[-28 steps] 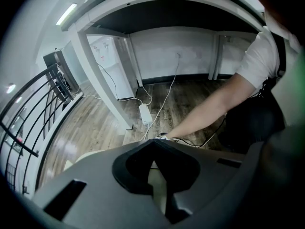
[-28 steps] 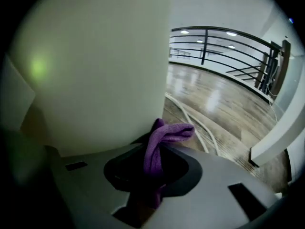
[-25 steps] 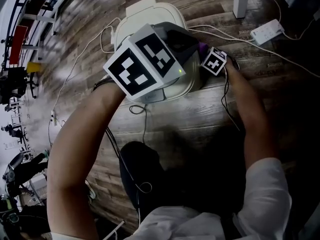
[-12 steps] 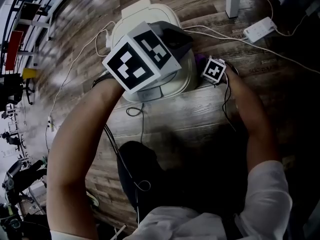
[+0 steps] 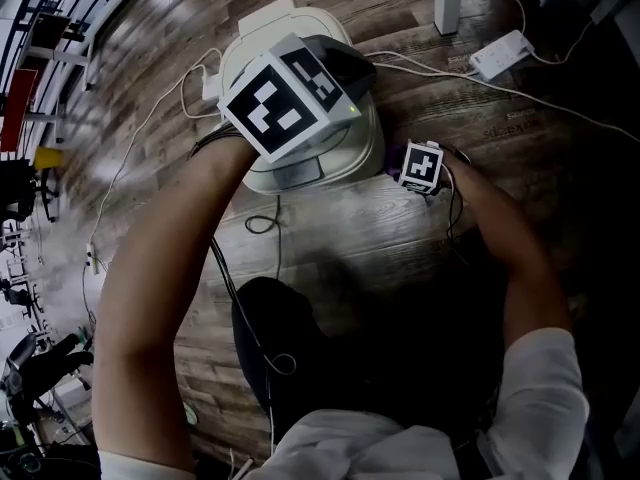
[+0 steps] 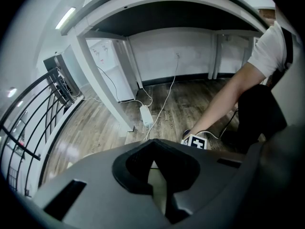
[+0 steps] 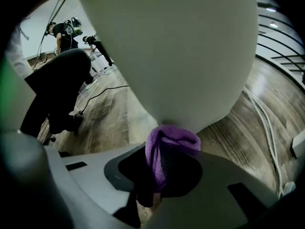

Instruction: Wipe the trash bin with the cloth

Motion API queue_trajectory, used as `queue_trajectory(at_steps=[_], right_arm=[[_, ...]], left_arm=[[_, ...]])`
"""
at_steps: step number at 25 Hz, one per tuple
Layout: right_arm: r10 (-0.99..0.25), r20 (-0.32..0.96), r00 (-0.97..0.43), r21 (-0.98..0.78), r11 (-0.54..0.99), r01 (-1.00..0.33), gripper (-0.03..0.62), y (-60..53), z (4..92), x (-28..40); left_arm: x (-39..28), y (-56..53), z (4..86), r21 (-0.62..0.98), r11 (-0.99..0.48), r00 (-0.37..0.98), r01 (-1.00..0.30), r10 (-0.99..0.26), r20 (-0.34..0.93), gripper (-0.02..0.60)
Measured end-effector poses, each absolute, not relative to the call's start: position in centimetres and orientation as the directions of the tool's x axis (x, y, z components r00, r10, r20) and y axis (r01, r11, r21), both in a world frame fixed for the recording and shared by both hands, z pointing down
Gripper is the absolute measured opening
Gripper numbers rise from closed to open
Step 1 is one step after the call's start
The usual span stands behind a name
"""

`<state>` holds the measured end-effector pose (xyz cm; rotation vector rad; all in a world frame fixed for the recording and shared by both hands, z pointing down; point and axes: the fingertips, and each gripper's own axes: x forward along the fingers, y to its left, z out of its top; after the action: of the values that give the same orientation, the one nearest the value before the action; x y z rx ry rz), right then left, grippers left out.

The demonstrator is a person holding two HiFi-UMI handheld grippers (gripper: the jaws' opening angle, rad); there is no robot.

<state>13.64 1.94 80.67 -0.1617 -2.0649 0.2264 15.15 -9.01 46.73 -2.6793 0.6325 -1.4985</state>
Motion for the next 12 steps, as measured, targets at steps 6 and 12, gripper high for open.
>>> queue_trajectory(at_steps=[6,12], right_arm=[[0.277,0.846,-0.456,-0.235,0.961,0.147,0.078,8.5,77.1,14.5],[0.122,0.85,-0.513,-0.114,0.992,0.047,0.078,9.0,71.9,16.7]], left_arm=[[15.2,-8.7,46.5,-0.23,-0.923,0.477,-0.308,-0.359,0.802,0.005],[14.8,-6.3,45.4,-0.221,-0.951,0.521,-0.216,-0.304,0.798,0.005]])
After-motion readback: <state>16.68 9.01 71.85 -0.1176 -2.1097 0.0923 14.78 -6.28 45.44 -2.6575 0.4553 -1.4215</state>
